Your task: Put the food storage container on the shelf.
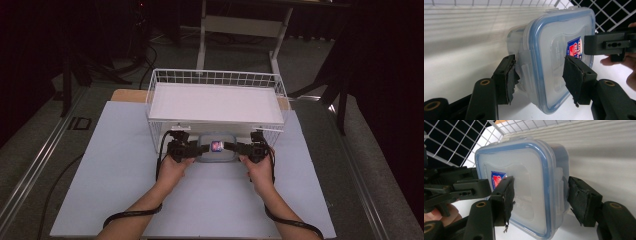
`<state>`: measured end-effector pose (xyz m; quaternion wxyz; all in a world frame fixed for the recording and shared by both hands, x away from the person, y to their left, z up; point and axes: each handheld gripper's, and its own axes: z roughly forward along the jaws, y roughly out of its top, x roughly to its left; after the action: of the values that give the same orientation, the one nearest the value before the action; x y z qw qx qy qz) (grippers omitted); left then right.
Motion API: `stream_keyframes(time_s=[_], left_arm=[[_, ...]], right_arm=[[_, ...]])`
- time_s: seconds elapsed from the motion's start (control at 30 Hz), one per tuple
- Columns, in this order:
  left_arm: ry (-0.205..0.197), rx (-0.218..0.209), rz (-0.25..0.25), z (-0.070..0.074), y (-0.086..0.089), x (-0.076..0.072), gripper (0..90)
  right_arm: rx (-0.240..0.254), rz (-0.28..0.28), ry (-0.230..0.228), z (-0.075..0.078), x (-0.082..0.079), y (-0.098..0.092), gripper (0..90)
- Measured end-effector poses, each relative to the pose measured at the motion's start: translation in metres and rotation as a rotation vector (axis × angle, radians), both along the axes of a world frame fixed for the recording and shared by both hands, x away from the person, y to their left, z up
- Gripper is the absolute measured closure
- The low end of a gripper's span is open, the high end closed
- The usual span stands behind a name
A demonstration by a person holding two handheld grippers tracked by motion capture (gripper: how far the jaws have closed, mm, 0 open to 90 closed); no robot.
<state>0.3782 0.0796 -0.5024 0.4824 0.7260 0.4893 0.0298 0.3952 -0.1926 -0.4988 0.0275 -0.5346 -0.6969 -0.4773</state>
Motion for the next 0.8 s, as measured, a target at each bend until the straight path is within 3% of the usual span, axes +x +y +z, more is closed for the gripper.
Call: stream_keyframes(time_s=[0.03,0.07,0.4,0.47,0.7,0.8], left_arm=[[-0.006,0.011,-0.007,-0.0012,0.0018,0.0022,45.8],[0.015,-0.007,0.016,-0.002,0.0011,0.0012,45.7],[-0.037,-0.023,-0.001,-0.0062,0.0031,0.0035,45.0],[-0.077,0.001,-0.009,-0.0057,0.0016,0.0035,45.1],[-0.099,0.008,0.016,-0.0069,-0.0027,0.0081,43.2],[-0.107,0.009,0.026,-0.0075,-0.0041,0.0089,42.9]], right_arm=[[0.004,-0.007,0.006,-0.0003,0.0003,0.0008,39.7],[0.002,-0.006,0.008,-0.0012,0.0008,0.002,39.8],[-0.026,-0.008,-0.025,-0.0044,-0.0008,0.0042,38.4],[-0.033,-0.012,-0.04,-0.0039,-0.0003,0.0048,37.5],[-0.034,-0.037,-0.038,-0.004,0.0025,0.0074,35.7],[-0.039,-0.037,-0.06,-0.0052,0.0054,0.0072,35.3]])
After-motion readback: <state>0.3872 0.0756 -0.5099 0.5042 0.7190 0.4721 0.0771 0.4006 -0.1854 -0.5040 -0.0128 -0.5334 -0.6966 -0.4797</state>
